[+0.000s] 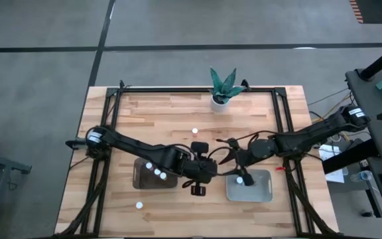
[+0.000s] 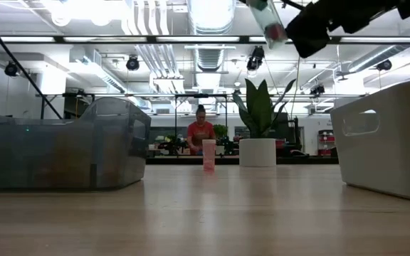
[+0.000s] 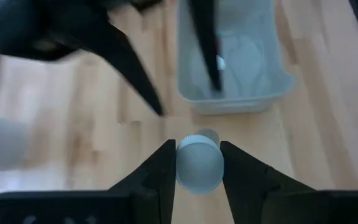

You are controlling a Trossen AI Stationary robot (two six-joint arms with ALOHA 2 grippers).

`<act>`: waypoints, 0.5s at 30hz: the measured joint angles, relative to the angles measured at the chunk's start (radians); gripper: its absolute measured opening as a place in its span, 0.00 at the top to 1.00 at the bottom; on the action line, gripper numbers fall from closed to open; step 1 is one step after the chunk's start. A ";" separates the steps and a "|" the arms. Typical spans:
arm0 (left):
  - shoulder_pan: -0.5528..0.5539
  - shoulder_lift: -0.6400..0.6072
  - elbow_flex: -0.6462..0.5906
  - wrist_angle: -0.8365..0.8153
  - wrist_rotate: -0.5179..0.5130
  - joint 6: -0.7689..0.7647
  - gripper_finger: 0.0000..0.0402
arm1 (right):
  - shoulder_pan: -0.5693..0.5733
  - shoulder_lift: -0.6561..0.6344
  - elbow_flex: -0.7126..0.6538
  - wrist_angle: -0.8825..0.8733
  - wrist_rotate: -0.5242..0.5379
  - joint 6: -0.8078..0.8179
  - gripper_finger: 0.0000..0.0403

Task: Pick and place medicine bottles into bin by pill shape (circle, oval)
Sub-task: Put the blue capsule bottle into the gray bin

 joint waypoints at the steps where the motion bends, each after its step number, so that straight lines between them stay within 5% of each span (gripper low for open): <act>1: -0.001 -0.007 0.000 0.001 -0.020 0.001 0.77 | 0.000 0.012 0.008 -0.001 0.000 -0.003 0.53; 15: -0.017 -0.040 0.000 0.080 -0.063 0.052 0.77 | 0.000 0.071 0.059 0.057 0.004 -0.016 0.55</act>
